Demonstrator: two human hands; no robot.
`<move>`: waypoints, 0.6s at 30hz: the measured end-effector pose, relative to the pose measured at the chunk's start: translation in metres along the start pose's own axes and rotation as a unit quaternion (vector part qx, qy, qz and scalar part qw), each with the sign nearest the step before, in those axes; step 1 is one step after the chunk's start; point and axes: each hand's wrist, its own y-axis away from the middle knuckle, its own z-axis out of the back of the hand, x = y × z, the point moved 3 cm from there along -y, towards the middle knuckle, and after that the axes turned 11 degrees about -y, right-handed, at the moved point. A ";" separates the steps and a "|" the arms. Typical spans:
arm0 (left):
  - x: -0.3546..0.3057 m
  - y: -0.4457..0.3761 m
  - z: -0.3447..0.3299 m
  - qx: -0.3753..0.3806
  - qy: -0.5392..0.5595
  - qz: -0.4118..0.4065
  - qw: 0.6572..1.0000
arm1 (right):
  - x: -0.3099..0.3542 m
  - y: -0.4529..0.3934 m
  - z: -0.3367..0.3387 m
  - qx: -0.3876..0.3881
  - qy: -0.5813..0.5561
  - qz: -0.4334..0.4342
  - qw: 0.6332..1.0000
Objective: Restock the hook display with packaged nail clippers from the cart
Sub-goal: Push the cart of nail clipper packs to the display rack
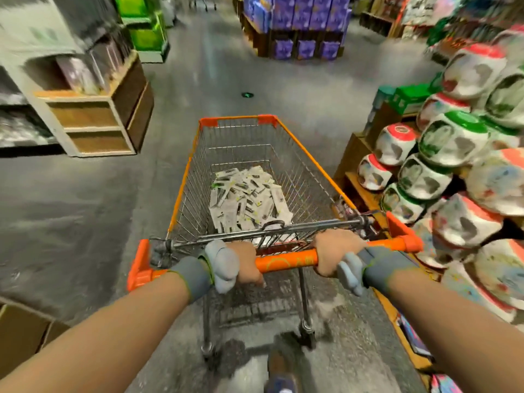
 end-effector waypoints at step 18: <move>0.289 -0.184 0.179 -0.008 0.113 0.129 0.985 | 0.107 -0.376 0.219 0.021 0.036 0.183 0.982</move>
